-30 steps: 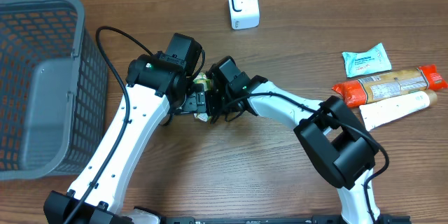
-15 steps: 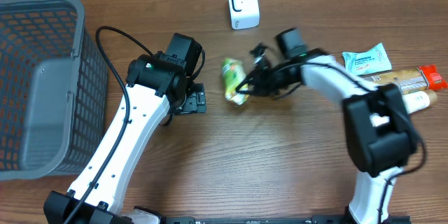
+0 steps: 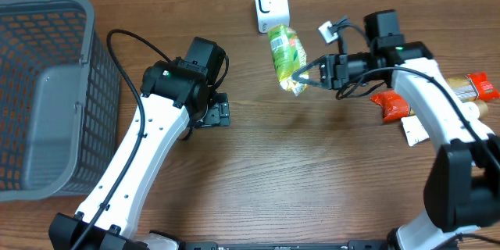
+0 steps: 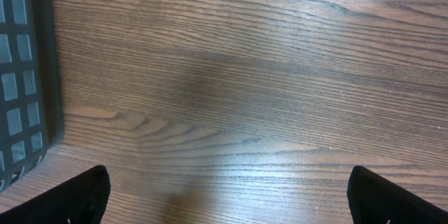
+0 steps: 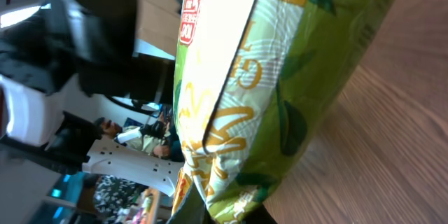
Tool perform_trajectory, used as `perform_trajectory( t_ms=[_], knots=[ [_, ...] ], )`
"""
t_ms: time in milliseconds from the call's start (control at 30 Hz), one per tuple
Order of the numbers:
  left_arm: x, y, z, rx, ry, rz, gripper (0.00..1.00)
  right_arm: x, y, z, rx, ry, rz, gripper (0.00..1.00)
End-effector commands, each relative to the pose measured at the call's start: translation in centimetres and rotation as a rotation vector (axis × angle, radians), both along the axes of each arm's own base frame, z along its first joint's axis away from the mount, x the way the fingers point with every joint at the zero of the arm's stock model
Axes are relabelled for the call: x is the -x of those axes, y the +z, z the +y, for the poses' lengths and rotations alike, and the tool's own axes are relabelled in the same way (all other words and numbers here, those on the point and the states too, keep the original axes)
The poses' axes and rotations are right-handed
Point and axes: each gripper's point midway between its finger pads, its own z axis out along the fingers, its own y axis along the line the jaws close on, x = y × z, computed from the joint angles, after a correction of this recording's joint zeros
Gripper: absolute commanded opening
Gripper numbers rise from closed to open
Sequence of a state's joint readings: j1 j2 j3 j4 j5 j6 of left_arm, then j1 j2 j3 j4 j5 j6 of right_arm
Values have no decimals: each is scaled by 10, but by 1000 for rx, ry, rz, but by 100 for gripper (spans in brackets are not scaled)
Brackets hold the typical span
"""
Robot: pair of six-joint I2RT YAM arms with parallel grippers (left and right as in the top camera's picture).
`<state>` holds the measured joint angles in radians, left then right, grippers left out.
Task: Scan the item barcode
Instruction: 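Grasp the green drink box with right gripper and lift it, then hold the drink box against the white scanner with right gripper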
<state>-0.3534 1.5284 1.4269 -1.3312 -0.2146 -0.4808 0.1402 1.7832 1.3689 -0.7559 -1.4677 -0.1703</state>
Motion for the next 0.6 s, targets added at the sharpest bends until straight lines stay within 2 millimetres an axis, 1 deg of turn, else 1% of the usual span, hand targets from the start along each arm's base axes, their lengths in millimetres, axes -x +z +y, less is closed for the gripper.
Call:
perform_trajectory(
  t_ms=[0, 100, 167, 267, 333, 467, 533, 567],
  knots=[
    [-1, -1, 2, -9, 22, -5, 100, 23, 52, -4, -109, 47, -143, 4],
    [-1, -1, 2, -9, 22, -5, 100, 31, 65, -5, -113, 49, -183, 4],
    [-1, -1, 2, -9, 22, -5, 99, 34, 69, -5, -112, 48, -198, 4],
    [-1, -1, 2, -9, 22, -5, 100, 36, 72, -6, -111, 48, -205, 4],
    [-1, -1, 2, -9, 22, -5, 99, 35, 71, -6, -100, 41, -202, 4],
    [-1, -1, 2, -9, 22, -5, 99, 22, 63, -3, 3, -21, -141, 4],
    [-1, -1, 2, -9, 22, -5, 100, 14, 64, -1, 63, -65, -132, 4],
    [-1, -1, 2, -9, 22, -5, 100, 6, 66, -1, 114, -109, -135, 3]
  ],
)
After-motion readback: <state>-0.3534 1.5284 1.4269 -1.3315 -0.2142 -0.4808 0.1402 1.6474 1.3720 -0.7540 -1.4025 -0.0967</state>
